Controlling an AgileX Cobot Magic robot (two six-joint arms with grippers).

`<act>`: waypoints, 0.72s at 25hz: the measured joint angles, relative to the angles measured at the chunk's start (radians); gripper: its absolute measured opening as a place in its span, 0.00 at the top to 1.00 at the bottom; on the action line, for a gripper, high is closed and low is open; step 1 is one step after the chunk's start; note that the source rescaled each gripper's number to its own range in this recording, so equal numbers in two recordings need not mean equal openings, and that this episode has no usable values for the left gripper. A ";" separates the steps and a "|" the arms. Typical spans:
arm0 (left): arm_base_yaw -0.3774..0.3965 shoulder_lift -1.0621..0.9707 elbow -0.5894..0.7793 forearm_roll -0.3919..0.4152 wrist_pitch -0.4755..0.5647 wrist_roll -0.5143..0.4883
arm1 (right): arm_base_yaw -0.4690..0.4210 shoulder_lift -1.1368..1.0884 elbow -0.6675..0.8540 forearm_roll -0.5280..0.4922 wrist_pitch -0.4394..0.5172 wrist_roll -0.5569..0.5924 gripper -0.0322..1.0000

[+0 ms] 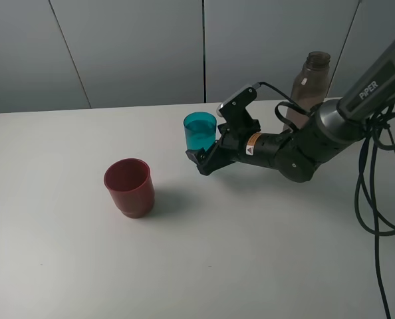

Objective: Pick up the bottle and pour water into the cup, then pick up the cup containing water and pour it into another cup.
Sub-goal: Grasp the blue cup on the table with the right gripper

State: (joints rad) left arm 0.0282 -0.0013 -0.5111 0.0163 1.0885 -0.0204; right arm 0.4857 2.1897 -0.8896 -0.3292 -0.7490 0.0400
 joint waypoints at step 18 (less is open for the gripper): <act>0.000 0.000 0.000 0.000 0.000 0.000 | 0.000 0.068 -0.058 0.002 -0.016 -0.008 0.00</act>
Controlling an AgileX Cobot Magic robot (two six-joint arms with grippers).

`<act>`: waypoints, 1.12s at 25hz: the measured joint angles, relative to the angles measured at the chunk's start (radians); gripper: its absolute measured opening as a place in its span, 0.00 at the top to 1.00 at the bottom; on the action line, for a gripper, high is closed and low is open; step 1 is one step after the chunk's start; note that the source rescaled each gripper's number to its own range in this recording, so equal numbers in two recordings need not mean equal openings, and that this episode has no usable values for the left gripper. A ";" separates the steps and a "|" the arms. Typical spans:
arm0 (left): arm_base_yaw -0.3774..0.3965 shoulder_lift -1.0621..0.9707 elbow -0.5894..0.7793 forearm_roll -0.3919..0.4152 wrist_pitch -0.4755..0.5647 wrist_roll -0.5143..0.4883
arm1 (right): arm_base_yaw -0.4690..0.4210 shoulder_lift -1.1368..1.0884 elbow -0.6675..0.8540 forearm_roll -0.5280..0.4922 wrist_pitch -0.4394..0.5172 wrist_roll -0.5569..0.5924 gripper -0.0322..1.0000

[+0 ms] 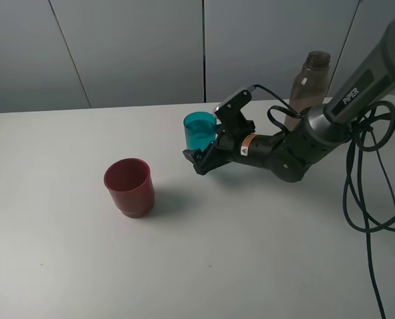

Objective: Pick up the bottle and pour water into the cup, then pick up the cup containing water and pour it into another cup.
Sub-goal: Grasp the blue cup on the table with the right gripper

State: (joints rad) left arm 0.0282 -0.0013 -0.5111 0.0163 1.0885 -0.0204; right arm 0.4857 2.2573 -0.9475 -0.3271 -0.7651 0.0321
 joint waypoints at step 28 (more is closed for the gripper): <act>0.000 0.000 0.000 0.000 0.000 0.000 | 0.000 0.000 -0.055 0.006 0.010 0.004 0.00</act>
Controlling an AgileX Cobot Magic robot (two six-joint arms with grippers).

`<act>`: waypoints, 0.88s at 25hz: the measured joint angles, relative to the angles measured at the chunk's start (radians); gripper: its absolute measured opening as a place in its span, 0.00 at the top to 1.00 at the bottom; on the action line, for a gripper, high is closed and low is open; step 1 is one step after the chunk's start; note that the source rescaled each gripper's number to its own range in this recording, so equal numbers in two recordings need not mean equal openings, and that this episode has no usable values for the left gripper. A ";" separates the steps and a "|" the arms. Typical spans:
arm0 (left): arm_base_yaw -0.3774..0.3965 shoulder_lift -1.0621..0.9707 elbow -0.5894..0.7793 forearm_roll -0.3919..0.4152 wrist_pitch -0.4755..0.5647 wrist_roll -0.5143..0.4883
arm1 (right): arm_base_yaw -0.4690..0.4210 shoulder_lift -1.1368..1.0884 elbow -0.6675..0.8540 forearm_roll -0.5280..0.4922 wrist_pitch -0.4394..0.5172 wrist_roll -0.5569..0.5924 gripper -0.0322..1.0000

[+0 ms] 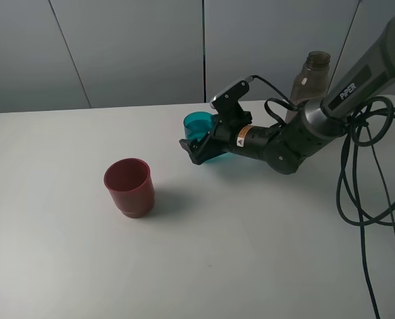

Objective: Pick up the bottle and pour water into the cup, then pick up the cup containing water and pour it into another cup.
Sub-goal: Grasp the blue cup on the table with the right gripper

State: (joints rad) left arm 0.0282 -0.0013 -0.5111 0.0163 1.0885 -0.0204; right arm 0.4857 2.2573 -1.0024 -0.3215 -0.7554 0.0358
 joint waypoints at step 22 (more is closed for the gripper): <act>0.000 0.000 0.000 0.000 0.000 0.000 | 0.004 0.075 -0.002 0.003 -0.042 0.028 0.00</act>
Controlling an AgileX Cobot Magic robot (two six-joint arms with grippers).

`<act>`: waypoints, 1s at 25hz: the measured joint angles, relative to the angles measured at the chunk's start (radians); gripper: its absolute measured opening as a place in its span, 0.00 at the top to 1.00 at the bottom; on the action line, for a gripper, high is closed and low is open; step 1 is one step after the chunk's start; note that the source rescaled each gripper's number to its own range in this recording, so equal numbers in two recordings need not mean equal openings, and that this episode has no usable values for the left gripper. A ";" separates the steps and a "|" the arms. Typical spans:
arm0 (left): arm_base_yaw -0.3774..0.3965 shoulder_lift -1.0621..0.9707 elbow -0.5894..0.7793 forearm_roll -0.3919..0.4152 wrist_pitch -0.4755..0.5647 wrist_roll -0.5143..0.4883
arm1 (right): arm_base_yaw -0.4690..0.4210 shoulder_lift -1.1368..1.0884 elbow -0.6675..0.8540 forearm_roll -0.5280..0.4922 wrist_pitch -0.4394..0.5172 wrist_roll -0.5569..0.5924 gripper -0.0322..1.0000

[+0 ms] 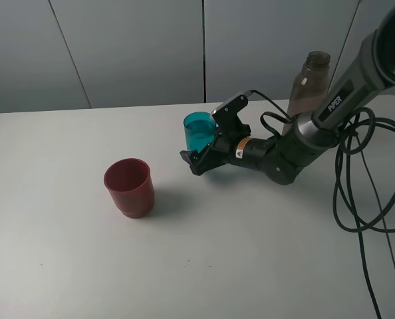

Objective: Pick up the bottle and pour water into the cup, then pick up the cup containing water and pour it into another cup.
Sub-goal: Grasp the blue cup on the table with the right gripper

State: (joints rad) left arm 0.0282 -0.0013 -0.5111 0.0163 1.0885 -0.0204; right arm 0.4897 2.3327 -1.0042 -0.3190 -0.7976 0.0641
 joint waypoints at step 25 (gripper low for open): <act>0.000 0.000 0.000 0.000 0.000 0.000 | 0.006 0.034 0.000 0.046 -0.152 0.000 0.00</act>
State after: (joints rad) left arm 0.0282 -0.0013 -0.5111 0.0163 1.0885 -0.0202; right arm 0.4962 2.3663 -1.0045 -0.2735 -0.9496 0.0641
